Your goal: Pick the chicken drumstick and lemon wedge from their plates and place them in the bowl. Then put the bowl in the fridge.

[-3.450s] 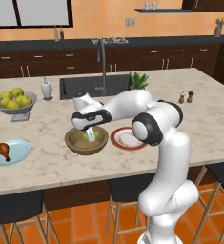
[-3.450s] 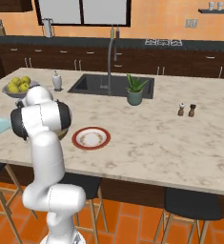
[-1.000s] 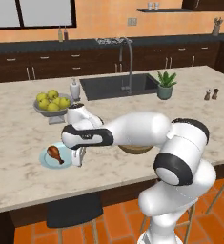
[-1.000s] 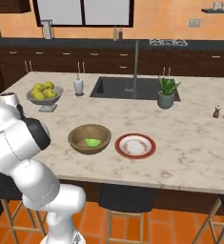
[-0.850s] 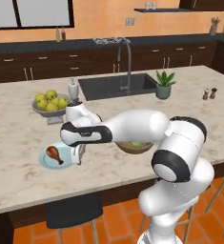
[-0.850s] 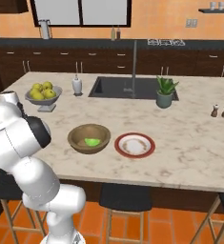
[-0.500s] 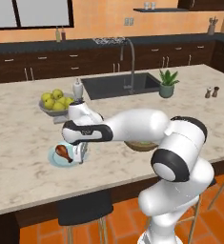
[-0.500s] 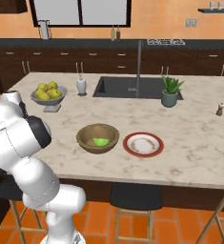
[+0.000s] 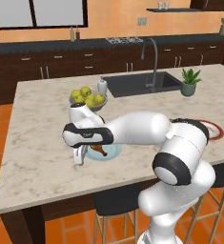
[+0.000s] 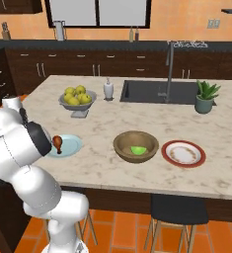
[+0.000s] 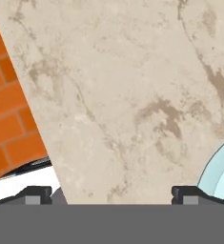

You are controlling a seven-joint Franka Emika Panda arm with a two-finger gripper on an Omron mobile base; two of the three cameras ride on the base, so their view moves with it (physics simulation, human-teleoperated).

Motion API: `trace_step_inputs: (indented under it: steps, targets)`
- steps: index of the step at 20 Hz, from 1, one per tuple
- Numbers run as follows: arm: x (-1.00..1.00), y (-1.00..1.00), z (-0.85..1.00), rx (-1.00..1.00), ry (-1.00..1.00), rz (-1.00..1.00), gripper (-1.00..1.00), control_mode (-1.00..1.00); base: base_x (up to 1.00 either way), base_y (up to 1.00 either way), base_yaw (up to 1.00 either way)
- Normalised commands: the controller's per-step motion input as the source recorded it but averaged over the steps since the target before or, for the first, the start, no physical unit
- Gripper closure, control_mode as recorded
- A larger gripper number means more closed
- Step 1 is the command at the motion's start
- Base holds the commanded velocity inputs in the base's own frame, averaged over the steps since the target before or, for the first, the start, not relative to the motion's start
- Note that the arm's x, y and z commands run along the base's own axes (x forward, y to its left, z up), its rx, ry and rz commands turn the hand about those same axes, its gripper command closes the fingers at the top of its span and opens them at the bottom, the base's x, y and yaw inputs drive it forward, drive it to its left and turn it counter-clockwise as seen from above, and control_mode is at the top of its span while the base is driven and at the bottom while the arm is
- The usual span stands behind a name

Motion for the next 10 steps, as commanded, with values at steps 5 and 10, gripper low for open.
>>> trace_step_inputs:
  steps: [5, 10]
  targets:
    - [0.33, -0.30, -0.17, -0.01, 0.00, -0.12, -1.00, -1.00, 0.00, 0.00, 0.00]
    - [0.37, -0.62, -0.28, 0.00, -0.02, -0.26, -1.00, -1.00, 0.00, 0.00, 0.00]
